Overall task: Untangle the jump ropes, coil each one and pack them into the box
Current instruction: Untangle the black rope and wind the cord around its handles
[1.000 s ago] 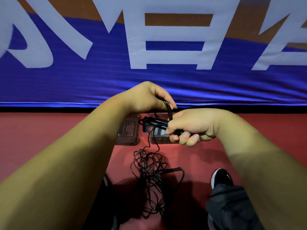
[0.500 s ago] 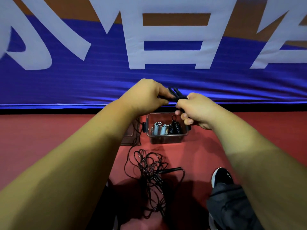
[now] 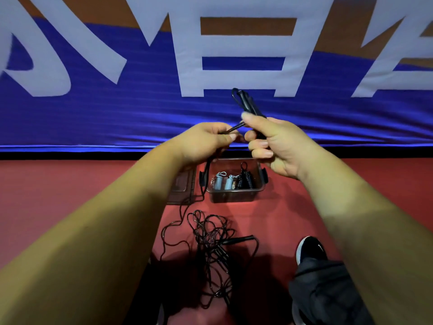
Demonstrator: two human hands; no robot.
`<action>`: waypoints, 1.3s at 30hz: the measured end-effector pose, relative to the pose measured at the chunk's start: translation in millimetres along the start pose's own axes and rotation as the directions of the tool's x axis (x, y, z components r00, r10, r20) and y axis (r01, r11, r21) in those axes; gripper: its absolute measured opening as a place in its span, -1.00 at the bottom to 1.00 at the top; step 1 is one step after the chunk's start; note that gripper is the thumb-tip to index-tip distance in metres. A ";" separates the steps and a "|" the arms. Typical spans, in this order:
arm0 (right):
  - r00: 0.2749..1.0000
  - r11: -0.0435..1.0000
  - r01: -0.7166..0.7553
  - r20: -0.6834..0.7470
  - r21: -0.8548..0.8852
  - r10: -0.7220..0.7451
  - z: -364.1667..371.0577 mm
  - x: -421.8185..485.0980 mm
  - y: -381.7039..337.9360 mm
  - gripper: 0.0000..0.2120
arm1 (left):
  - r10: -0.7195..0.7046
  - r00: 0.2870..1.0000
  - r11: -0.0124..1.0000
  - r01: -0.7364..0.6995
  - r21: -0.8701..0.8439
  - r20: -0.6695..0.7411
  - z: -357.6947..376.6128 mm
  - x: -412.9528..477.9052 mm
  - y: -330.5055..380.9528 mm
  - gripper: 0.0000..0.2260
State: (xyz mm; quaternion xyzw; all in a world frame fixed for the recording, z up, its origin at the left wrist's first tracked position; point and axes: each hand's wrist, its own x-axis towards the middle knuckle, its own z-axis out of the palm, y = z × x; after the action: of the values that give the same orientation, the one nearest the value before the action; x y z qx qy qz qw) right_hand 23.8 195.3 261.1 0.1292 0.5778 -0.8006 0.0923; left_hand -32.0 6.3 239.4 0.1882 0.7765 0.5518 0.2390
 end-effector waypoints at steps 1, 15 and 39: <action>1.000 0.999 -0.020 -0.003 0.043 0.021 -1.3 -0.4 -1.9 -0.68 | -0.008 0.999 0.997 0.011 -0.081 0.032 -1.4 -0.9 2.7 -0.78; 0.979 0.994 -0.113 0.173 -0.003 0.112 4.0 -14.6 -3.3 -0.83 | -0.046 0.998 0.955 0.058 0.291 -0.047 -21.2 -14.8 14.3 -0.90; 0.984 0.924 -0.163 -0.132 -0.346 0.124 -2.3 6.4 14.9 -0.97 | 0.149 0.989 0.703 -0.101 0.704 -0.006 -8.9 -17.8 46.9 -0.71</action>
State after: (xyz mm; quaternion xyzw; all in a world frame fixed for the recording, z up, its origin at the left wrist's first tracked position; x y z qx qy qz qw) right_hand 22.3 192.7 245.0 0.1951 0.7060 -0.6660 0.1413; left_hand -21.3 4.6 289.2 0.2997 0.9202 0.2362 0.0873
